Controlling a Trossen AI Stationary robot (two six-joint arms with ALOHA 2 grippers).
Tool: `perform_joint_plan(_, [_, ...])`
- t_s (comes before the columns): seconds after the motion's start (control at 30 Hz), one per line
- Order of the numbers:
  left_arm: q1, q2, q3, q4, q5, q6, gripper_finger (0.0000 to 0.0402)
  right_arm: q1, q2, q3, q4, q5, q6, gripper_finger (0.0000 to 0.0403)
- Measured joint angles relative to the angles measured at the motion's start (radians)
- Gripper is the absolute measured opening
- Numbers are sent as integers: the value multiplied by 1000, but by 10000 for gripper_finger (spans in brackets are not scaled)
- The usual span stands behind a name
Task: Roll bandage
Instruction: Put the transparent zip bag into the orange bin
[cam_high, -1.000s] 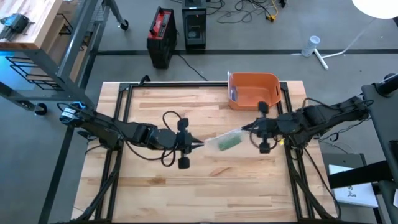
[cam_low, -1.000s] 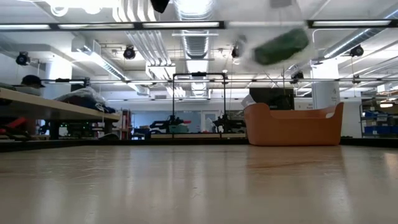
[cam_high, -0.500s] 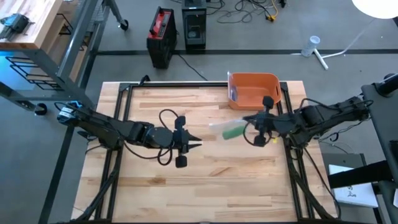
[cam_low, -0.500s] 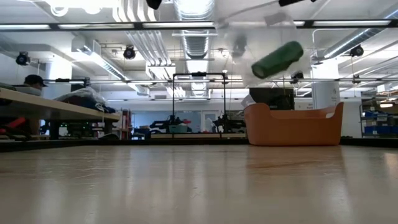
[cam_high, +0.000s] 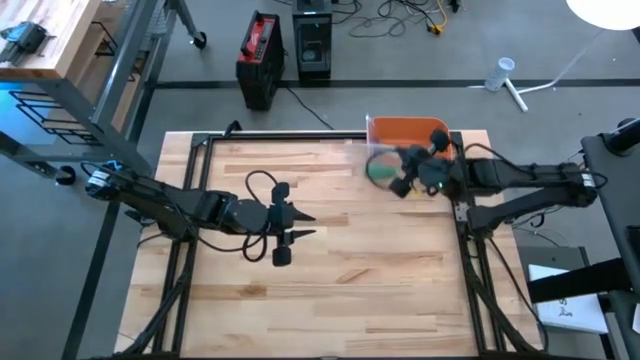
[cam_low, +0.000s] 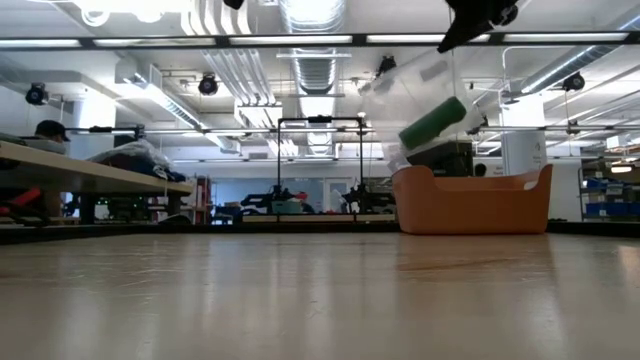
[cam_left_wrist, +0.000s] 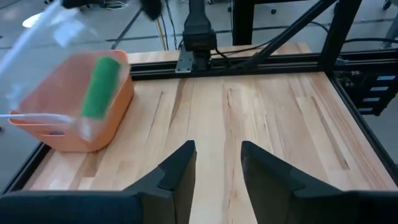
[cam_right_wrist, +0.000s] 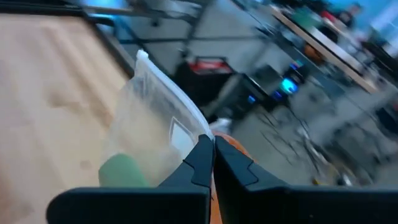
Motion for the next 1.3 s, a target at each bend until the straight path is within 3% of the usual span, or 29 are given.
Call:
perform_joint_plan(0.37, [0, 20, 0, 4, 0, -25, 104, -419, 12, 17, -15, -10, 21, 0])
perform_joint_plan(0.63, [0, 22, -1, 2, 1, -30, 90, -667, 148, 14, 13, -276, 21, 0])
perform_joint_plan(1.0, [0, 22, -8, -6, 8, -76, 78, -707, 388, -4, 258, -387, 8, 0])
perform_joint_plan(1.3, [0, 22, -8, -24, 63, -95, 93, -750, 362, -5, 353, -348, 69, 0])
